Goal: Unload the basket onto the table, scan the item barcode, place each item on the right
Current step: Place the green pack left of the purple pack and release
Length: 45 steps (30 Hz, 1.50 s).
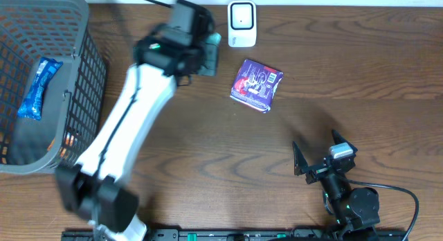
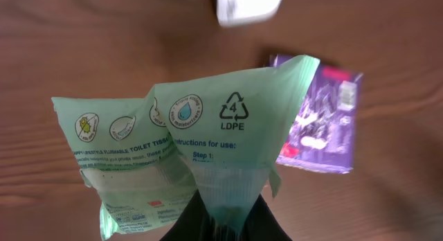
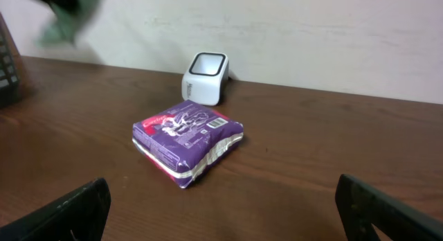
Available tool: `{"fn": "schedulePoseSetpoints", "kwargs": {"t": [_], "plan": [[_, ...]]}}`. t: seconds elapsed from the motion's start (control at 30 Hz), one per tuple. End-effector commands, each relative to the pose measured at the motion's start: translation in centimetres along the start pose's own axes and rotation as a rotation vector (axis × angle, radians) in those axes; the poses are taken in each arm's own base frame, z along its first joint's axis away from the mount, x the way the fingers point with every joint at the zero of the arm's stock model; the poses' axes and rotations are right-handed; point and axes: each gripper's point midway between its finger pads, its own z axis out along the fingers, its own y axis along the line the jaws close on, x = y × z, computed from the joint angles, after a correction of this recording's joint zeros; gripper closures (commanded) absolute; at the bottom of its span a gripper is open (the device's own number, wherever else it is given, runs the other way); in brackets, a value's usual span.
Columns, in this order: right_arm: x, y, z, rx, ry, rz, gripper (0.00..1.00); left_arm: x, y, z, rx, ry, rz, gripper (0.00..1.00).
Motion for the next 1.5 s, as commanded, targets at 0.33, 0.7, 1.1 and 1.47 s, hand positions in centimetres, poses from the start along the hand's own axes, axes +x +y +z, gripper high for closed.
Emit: {"fn": "schedulePoseSetpoints", "kwargs": {"t": [0.33,0.7,1.1,1.47], "plan": [[0.0,-0.2,0.0,0.008,-0.001,0.014,0.01,7.1,0.6,16.2,-0.175,0.24,-0.161,0.93],[0.0,-0.2,0.0,0.008,-0.001,0.014,0.01,8.7,-9.7,16.6,0.101,0.282,-0.191,0.91],[0.0,-0.2,0.0,0.008,-0.001,0.014,0.01,4.0,-9.8,12.7,0.15,0.159,-0.151,0.43],[0.0,-0.2,0.0,0.008,-0.001,0.014,0.01,-7.9,8.8,-10.8,-0.042,-0.401,-0.358,0.43]]}}
